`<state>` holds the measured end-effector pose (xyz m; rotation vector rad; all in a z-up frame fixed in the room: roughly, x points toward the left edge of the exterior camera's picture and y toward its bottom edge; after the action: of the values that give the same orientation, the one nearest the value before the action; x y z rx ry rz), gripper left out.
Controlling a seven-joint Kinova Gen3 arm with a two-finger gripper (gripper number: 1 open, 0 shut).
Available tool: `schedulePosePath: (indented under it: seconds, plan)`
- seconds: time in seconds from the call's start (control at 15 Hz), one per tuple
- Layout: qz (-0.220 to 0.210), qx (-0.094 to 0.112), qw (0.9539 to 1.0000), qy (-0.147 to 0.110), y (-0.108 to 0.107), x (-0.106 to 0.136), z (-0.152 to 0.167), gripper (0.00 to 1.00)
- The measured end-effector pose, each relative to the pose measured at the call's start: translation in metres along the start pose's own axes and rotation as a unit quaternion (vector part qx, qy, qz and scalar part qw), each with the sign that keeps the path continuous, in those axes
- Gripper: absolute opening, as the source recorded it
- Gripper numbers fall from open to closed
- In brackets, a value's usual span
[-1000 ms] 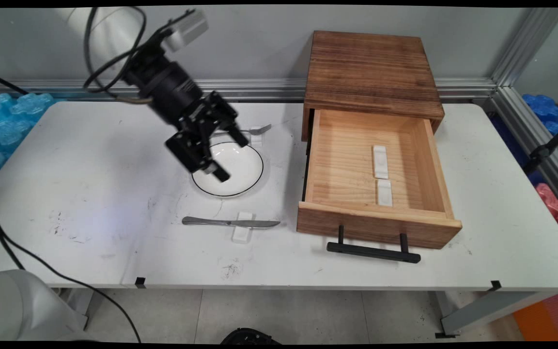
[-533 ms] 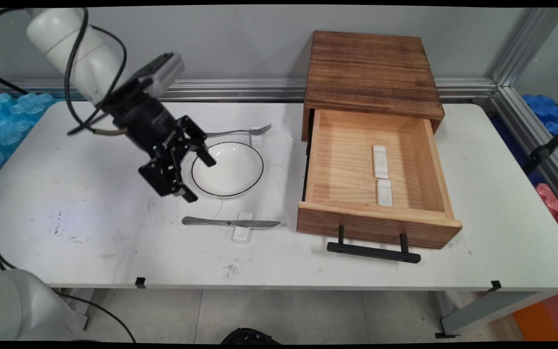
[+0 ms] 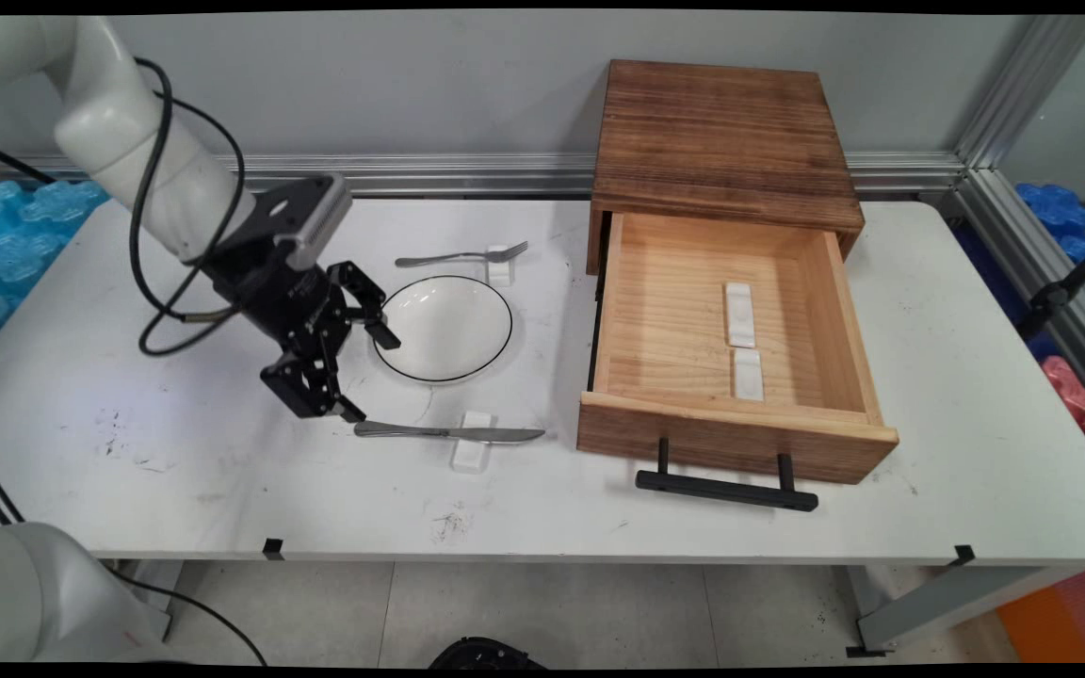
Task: Pick up the knife from the right of the white plate
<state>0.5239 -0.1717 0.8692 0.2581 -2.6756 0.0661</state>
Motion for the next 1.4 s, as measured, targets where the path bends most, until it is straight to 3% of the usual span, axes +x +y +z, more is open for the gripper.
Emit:
schedulePosePath:
  seconds: [0.4, 0.73, 1.4]
  plan:
    - [0.004, 0.013, 0.9997, -0.018, 0.016, 0.002, 0.020, 1.00]
    - [-0.011, 0.010, 0.9995, -0.028, 0.023, 0.007, 0.037, 1.00]
    - [-0.065, 0.003, 0.9971, -0.039, 0.015, 0.015, 0.069, 1.00]
